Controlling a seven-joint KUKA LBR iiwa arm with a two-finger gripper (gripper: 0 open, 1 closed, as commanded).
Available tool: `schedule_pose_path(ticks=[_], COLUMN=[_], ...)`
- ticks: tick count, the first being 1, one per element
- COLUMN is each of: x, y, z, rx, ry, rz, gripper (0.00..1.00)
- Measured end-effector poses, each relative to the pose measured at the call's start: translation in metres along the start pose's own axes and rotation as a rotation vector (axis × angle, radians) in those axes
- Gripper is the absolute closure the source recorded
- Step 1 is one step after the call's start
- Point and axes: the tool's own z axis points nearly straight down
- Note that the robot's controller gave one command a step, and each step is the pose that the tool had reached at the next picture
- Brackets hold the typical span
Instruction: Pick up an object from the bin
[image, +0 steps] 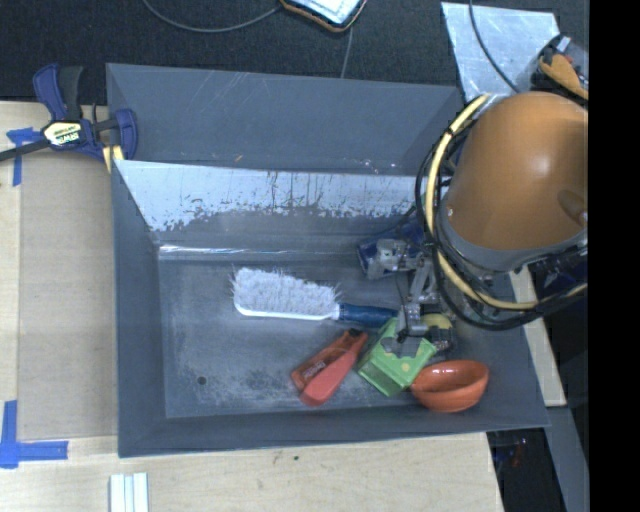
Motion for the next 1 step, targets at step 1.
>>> schedule_pose_path(ticks=[1], x=[-0.0005], y=[0.003], z=[0.0], rx=[-0.002], ry=[-0.001], rz=[-0.004], gripper=[0.0])
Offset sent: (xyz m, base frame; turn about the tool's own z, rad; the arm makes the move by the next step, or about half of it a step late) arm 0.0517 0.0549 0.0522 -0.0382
